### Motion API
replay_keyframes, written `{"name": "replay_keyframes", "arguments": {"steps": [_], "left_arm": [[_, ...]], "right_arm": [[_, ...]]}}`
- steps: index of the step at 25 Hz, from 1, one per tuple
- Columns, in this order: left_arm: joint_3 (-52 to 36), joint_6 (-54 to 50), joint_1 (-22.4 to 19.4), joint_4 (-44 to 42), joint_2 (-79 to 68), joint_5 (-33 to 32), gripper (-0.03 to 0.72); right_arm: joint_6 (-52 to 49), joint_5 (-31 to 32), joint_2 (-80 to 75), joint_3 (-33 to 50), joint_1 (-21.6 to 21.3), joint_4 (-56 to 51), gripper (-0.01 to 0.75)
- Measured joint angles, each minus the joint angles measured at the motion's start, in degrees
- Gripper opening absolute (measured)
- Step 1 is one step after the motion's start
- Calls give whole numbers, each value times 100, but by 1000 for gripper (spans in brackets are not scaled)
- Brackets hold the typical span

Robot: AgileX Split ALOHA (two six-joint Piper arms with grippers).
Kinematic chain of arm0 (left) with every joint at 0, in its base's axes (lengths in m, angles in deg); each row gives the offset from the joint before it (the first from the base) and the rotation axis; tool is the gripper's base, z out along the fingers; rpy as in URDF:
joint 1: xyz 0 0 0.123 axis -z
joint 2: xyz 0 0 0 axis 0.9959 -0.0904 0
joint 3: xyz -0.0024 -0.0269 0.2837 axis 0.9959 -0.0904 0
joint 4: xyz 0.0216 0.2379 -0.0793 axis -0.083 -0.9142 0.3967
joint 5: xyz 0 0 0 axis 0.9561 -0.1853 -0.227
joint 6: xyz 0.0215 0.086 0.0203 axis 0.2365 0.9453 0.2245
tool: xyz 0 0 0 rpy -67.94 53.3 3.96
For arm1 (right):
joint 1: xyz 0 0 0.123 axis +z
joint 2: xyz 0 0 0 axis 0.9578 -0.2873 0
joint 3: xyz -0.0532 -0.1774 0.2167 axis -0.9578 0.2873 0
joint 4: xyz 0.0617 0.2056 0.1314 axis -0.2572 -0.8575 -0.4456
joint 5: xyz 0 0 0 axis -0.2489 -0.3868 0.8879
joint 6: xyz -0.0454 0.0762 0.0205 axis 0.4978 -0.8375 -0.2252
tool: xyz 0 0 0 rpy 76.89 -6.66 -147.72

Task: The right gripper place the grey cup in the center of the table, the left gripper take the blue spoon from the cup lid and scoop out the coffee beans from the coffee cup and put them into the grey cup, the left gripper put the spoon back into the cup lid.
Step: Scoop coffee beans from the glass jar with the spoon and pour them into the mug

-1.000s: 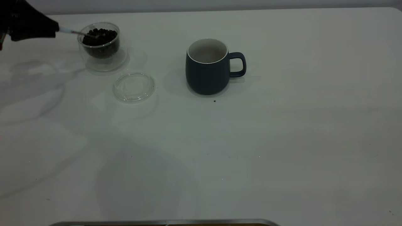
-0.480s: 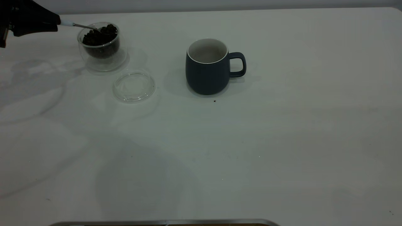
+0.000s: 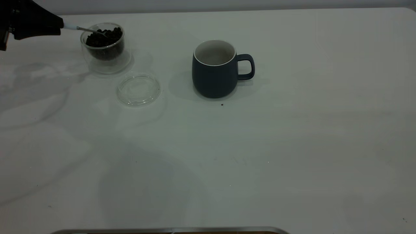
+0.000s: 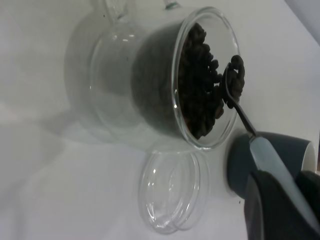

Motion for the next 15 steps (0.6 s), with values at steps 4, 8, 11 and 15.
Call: {"name": "replay_keyframes", "arguments": {"steps": [4, 8, 11, 15], "left_arm": [[0, 0, -224, -31, 0, -180, 132], [0, 90, -499, -37, -19, -515, 132], [0, 130, -626, -43, -107, -786, 132], [0, 273, -730, -32, -347, -1112, 132]], "right_arm": [[0, 0, 0, 0, 0, 0, 575], [0, 0, 0, 0, 0, 0, 575], [0, 0, 0, 0, 0, 0, 575], [0, 0, 0, 0, 0, 0, 575]]}}
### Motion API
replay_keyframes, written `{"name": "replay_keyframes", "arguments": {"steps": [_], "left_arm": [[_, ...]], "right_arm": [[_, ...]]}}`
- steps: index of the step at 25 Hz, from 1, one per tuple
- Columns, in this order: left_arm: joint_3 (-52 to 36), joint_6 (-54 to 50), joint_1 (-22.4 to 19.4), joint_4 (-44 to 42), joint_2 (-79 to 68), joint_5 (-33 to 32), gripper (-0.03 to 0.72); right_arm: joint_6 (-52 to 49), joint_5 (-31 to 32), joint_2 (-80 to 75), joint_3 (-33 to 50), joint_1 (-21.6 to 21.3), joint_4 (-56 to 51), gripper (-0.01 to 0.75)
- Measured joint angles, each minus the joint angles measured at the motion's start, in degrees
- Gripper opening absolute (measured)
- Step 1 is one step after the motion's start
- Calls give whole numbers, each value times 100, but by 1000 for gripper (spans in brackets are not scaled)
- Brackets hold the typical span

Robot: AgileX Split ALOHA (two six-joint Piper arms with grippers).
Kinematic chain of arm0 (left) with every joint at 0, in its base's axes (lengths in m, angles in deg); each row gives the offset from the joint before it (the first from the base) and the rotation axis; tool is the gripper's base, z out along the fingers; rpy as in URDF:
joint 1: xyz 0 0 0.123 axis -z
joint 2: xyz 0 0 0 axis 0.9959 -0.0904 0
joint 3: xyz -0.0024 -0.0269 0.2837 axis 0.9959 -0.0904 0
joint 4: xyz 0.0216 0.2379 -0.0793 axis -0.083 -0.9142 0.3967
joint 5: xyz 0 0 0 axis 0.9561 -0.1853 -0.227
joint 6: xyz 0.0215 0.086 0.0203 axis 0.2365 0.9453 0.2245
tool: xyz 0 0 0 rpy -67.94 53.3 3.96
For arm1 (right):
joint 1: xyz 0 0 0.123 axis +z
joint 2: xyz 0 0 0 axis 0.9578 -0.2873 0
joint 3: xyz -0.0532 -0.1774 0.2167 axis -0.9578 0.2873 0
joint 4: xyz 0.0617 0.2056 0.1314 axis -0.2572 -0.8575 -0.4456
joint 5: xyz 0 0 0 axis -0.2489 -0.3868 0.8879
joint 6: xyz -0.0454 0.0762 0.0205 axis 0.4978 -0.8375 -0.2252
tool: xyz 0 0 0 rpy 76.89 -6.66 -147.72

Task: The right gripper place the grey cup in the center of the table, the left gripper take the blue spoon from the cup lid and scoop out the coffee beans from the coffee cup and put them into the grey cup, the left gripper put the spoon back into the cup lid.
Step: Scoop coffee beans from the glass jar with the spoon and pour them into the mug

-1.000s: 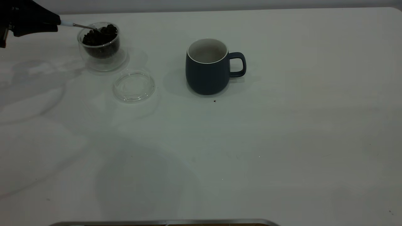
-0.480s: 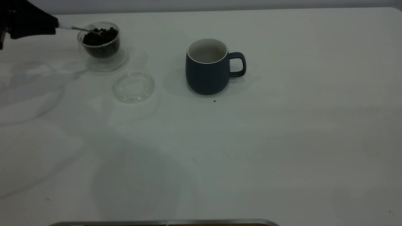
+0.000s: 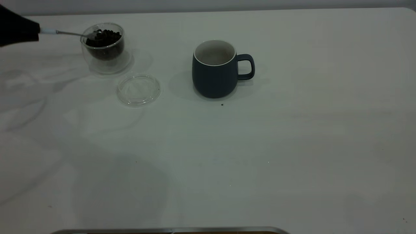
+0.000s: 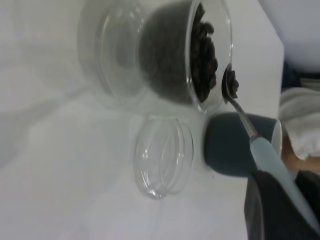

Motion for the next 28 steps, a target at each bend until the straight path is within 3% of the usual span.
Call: {"name": "replay_keyframes", "arguments": {"steps": [6, 15, 28], "left_arm": [[0, 464, -16, 231, -184, -514, 132], [6, 583, 53, 538, -195, -567, 132], [6, 479, 1288, 379, -195, -574, 132]], "right_arm": [[0, 0, 0, 0, 0, 0, 575], [0, 0, 0, 0, 0, 0, 575], [0, 0, 0, 0, 0, 0, 575]]}}
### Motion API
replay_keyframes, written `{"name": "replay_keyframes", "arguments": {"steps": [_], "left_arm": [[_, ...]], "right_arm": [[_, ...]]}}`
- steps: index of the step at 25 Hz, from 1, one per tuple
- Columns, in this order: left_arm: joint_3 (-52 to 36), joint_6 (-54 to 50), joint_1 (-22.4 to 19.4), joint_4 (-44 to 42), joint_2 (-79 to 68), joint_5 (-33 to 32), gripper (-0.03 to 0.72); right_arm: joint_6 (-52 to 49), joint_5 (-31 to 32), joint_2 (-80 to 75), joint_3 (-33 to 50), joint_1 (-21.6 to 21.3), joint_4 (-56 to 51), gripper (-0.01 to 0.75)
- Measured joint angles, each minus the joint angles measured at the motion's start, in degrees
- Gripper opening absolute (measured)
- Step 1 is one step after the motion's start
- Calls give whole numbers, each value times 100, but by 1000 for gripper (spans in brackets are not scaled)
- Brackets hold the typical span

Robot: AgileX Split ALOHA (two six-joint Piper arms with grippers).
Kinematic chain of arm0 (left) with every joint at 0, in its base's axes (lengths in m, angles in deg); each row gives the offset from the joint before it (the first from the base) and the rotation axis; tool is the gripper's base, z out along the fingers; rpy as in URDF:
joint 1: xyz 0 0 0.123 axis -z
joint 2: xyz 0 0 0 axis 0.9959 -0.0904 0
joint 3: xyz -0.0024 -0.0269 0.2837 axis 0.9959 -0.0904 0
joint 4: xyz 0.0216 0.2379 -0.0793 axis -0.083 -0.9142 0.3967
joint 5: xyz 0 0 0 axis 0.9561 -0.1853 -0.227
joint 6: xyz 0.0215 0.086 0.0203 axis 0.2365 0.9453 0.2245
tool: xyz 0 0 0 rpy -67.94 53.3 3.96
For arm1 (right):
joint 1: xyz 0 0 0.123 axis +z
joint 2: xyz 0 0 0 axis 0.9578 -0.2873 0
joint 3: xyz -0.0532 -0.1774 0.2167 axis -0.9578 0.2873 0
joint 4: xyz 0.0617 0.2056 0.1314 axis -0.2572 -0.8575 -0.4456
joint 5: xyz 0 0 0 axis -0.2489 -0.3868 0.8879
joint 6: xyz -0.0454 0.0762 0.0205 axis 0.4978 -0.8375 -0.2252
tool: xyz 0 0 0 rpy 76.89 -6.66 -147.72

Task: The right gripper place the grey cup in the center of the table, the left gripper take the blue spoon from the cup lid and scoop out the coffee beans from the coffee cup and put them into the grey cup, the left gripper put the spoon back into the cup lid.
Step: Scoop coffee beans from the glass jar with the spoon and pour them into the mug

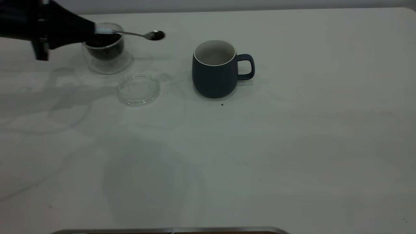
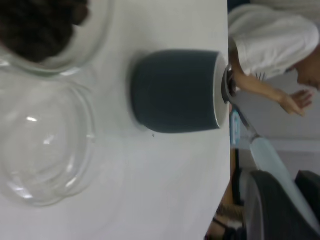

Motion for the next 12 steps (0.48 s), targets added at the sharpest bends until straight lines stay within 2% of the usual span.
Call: {"name": "replay_keyframes", "arguments": {"steps": [6, 12], "left_arm": [[0, 42, 508, 285, 0, 0, 132], [0, 419, 837, 550, 0, 0, 132]], "right_arm": [[0, 0, 0, 0, 0, 0, 575], [0, 0, 0, 0, 0, 0, 575]]}}
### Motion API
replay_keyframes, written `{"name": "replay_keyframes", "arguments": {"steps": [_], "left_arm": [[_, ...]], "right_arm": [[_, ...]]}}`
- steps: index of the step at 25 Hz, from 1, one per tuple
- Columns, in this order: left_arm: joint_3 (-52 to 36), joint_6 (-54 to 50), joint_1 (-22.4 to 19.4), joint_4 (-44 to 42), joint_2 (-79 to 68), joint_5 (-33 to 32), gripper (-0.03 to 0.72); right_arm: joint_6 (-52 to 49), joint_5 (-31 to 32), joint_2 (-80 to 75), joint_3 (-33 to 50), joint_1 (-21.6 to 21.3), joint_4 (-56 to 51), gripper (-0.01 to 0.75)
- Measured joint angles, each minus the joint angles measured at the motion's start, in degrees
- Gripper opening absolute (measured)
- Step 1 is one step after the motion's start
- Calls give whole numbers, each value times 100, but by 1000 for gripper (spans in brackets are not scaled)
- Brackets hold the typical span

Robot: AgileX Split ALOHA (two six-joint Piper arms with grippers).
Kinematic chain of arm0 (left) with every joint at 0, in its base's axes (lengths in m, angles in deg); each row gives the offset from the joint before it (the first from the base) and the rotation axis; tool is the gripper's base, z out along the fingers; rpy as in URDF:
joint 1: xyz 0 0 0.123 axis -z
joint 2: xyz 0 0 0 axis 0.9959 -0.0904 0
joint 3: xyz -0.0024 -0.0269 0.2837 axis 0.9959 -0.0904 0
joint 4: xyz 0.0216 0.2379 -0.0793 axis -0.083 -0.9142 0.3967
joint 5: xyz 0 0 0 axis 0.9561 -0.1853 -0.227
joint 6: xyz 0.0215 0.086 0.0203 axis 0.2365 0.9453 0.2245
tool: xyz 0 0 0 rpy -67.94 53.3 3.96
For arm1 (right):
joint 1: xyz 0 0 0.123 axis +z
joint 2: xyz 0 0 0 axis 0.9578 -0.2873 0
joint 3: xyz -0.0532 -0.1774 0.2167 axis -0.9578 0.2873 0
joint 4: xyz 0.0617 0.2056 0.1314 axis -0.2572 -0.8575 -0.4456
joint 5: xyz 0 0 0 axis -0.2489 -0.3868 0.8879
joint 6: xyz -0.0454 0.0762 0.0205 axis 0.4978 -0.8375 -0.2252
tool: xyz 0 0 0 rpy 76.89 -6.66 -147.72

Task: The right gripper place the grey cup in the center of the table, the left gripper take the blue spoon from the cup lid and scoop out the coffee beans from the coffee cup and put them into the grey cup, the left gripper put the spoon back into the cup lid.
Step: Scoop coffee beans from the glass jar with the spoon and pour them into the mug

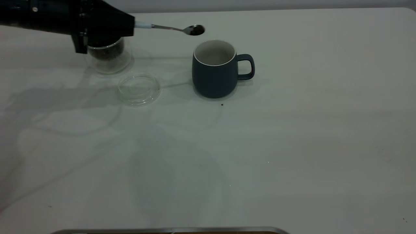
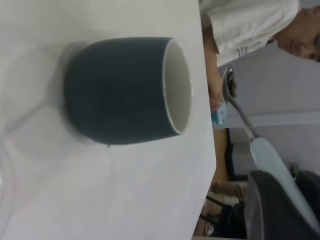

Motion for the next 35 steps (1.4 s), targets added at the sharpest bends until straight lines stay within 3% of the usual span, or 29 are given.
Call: {"name": "replay_keyframes", "arguments": {"steps": [13, 23, 29, 35], "left_arm": [[0, 1842, 239, 286, 0, 515, 132], [0, 4104, 450, 412, 0, 614, 132], [0, 3568, 387, 394, 0, 568, 132], [0, 2315, -62, 283, 0, 98, 132]], "right_arm": [[0, 0, 0, 0, 0, 0, 575], [0, 0, 0, 0, 0, 0, 575], [0, 0, 0, 0, 0, 0, 575], [0, 0, 0, 0, 0, 0, 575]]}}
